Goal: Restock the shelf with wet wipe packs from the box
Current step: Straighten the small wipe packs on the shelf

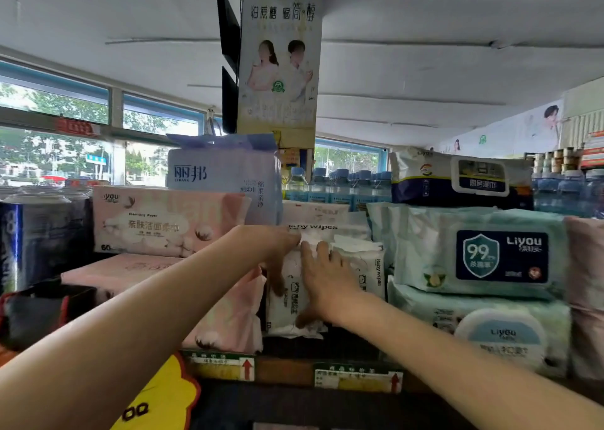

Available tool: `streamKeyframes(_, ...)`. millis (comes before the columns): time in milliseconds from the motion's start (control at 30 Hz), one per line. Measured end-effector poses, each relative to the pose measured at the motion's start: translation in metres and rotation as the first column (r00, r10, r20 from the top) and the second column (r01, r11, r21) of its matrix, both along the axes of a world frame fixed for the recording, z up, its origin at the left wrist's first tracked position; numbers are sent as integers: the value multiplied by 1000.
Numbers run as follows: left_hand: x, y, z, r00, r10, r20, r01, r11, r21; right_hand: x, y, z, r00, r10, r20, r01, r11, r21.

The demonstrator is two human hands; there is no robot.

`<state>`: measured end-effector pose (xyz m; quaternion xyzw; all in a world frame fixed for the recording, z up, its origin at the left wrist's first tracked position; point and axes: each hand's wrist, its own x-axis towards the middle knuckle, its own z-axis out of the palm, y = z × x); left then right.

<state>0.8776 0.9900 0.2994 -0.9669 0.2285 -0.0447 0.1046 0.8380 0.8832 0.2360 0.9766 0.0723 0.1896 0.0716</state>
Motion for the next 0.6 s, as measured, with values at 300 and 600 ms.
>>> streamKeyframes(300, -4, 3, -6, 997, 59, 46, -65, 989, 133, 10, -16, 16, 974, 94, -205, 14, 882, 471)
streamKeyframes(600, 0, 2, -10, 999, 44, -33, -41, 996, 79, 8, -13, 21, 976, 108, -189, -31, 927, 373)
